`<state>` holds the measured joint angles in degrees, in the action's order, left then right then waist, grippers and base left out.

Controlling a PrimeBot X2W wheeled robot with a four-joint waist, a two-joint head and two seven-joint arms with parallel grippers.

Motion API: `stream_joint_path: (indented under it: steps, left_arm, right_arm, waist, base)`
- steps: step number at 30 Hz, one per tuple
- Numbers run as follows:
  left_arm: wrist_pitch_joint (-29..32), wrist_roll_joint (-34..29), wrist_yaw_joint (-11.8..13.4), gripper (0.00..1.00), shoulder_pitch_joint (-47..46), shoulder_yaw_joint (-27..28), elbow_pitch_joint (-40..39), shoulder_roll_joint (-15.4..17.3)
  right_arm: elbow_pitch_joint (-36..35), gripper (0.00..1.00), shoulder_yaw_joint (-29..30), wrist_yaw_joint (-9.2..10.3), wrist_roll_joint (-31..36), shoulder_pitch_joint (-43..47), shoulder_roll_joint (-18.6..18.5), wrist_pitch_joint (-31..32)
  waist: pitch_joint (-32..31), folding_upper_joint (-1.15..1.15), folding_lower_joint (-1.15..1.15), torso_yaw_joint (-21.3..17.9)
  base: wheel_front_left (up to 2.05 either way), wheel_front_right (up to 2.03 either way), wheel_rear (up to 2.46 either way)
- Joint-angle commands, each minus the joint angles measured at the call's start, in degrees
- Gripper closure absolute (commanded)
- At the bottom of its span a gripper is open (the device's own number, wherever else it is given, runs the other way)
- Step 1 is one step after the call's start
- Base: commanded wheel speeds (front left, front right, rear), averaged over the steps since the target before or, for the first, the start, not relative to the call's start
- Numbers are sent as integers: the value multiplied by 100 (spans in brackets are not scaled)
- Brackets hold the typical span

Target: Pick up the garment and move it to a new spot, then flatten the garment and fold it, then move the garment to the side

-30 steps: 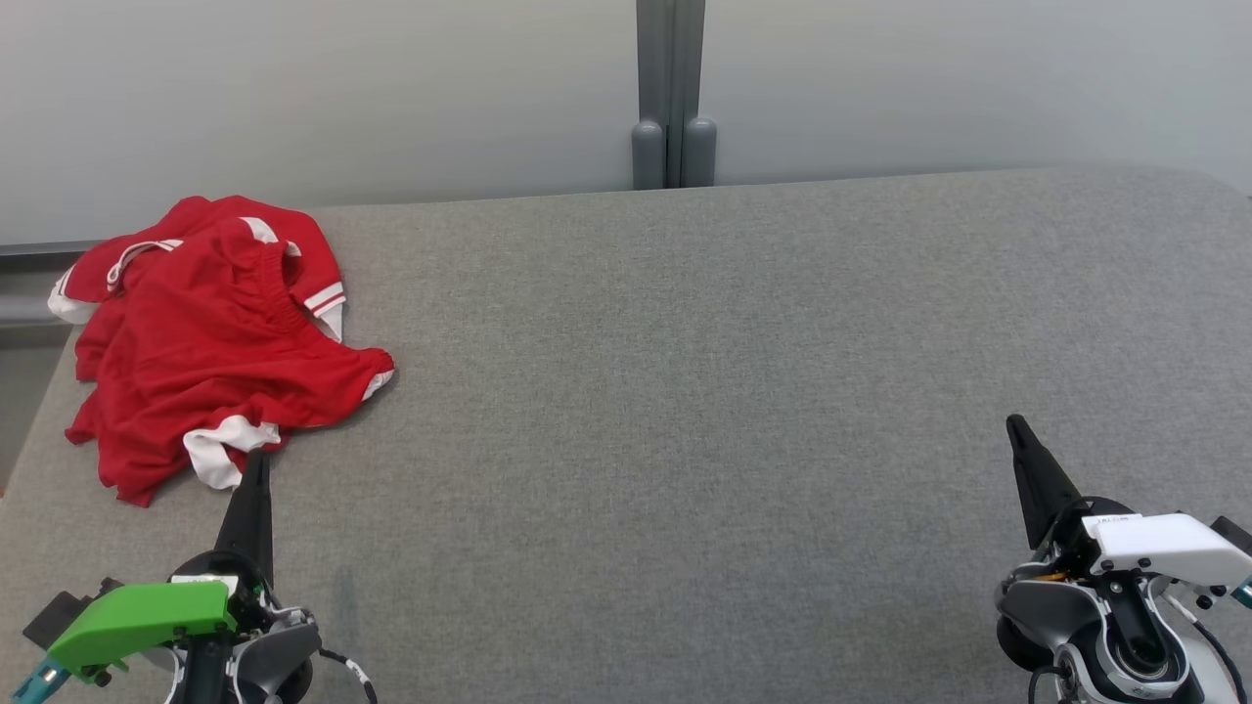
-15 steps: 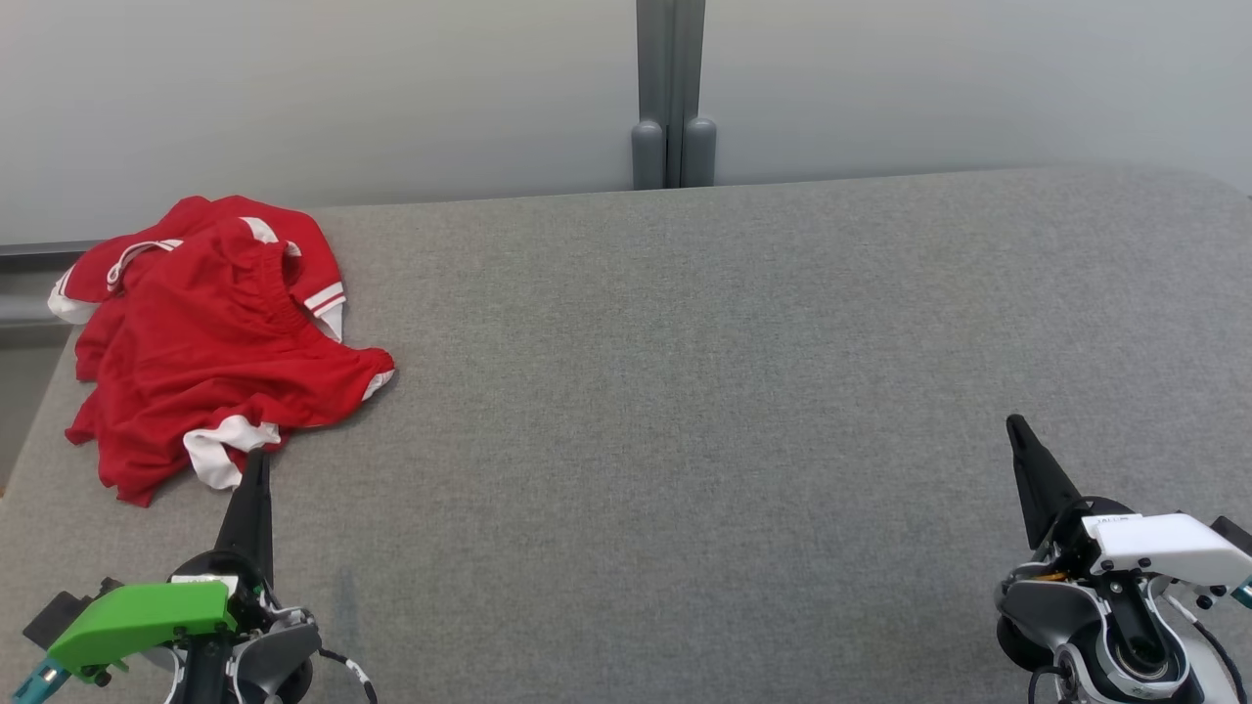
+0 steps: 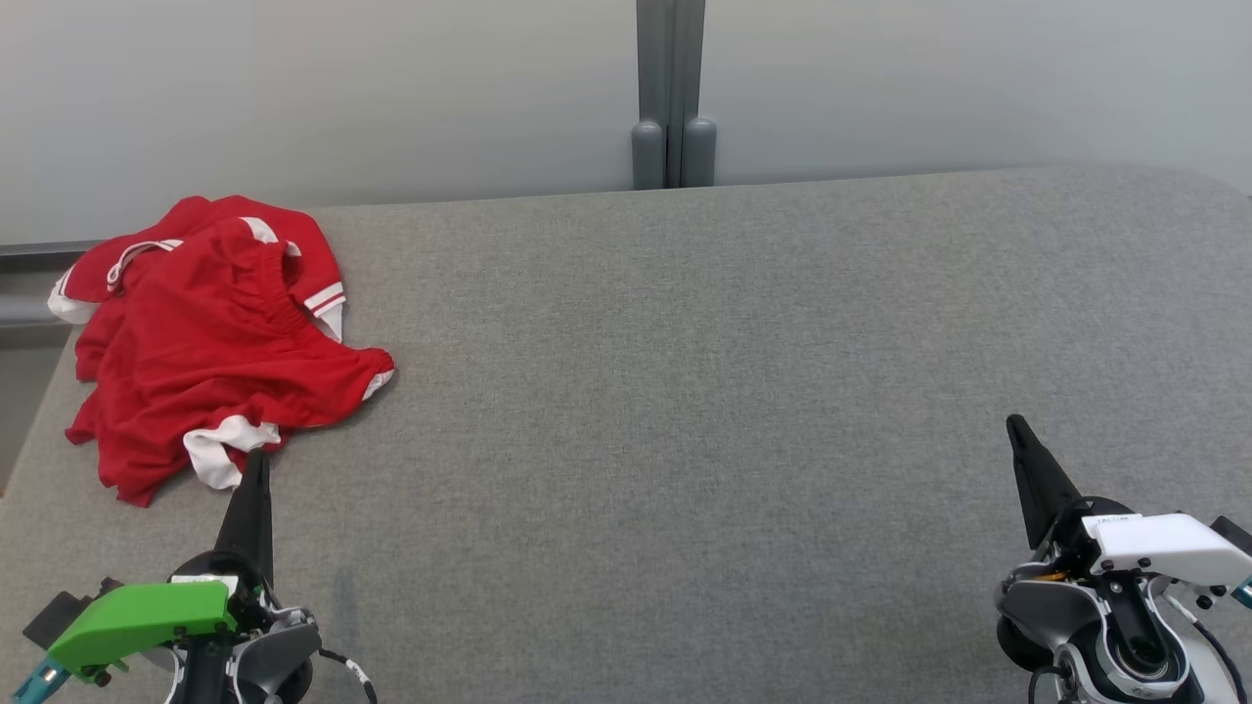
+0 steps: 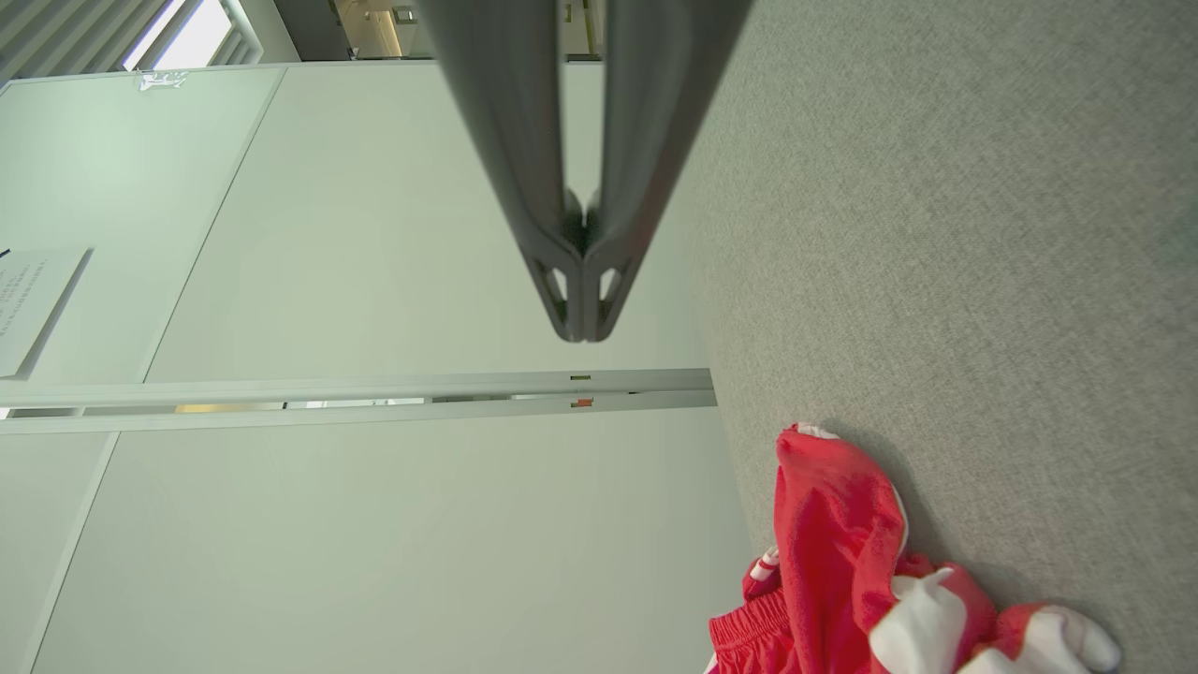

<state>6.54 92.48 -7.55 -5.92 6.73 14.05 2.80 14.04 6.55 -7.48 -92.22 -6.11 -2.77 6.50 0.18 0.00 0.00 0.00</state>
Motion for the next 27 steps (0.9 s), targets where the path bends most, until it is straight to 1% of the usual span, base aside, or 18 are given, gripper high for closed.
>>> stream_joint_path:
  steps: [1,11,12,13,14,15,16,27]
  left_arm:
    - [11,-13,-17,100,-63,-2,-7,5]
    - [11,-13,-17,100,-63,-2,-7,5]
    - [0,0,0,0,0,0,0,0]
    - [-5,-1,1,100,7,-6,15,-1]
    - [-6,1,1,0,38,-7,82,-12]
    - [-15,-3,1,100,72,-17,117,-19]
    - [-8,1,2,0,135,-14,184,-33]
    - [-317,-185,65,0,333,-341,-50,-28]
  right_arm:
    - [6,100,-1,-2,-40,-33,-21,13]
    - [6,100,-1,-2,-40,-33,-21,12]
    - [0,0,0,0,0,0,0,0]
    - [17,100,-3,0,4,8,3,-6]
    - [73,0,-3,0,3,41,20,-3]
    - [103,100,-11,0,5,73,29,-11]
    - [180,0,-13,1,4,143,46,-3]
    - [100,0,-181,1,163,326,39,-313]
  waist:
    - [0,0,0,0]
    - [0,0,0,0]
    - [0,0,0,0]
    - [0,0,0,0]
    - [0,0,0,0]
    - [-1,0,0,0]
    - [0,0,0,0]
    - [-34,0,0,3]
  base:
    - [0,0,0]
    - [0,0,0]
    - [0,0,0]
    - [0,0,0]
    - [0,0,0]
    - [0,0,0]
    - [0,0,0]
    - [0,0,0]
